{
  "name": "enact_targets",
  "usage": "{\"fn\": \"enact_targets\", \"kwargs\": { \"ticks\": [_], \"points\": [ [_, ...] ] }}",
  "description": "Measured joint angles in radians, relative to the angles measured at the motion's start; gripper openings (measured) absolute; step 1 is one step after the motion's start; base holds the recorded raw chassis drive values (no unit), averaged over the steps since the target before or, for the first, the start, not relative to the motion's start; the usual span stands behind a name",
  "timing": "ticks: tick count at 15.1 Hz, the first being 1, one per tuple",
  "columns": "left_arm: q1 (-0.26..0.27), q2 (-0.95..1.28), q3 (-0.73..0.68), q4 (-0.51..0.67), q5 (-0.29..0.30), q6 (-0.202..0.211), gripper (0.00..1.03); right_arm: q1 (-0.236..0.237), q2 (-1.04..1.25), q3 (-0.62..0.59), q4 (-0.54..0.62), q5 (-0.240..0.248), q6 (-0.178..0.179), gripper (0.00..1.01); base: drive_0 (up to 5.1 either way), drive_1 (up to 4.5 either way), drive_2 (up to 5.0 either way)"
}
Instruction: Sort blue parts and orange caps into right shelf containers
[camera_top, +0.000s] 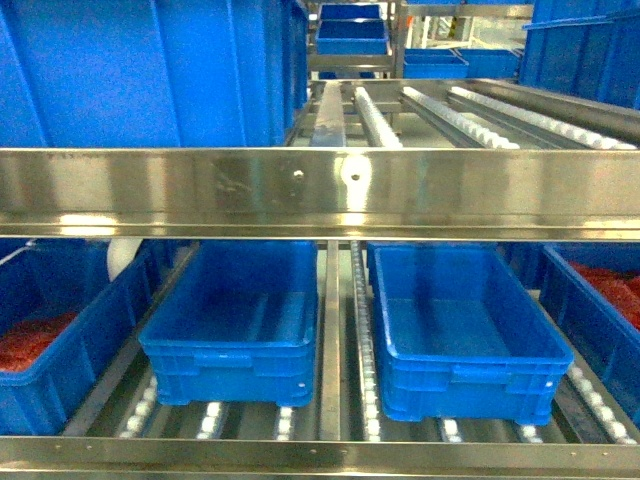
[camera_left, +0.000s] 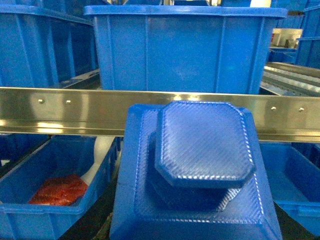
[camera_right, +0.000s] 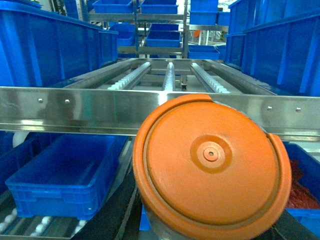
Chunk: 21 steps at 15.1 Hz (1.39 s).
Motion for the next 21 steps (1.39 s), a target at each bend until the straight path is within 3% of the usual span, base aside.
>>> {"fn": "enact_targets", "kwargs": {
  "ticks": [21],
  "points": [
    [0.0,0.0,0.0,0.002,-0.003,0.0,0.43,0.0,0.0,0.0,0.004,-0.003,0.0,0.44,0.0,0.0,0.0]
  ]
}}
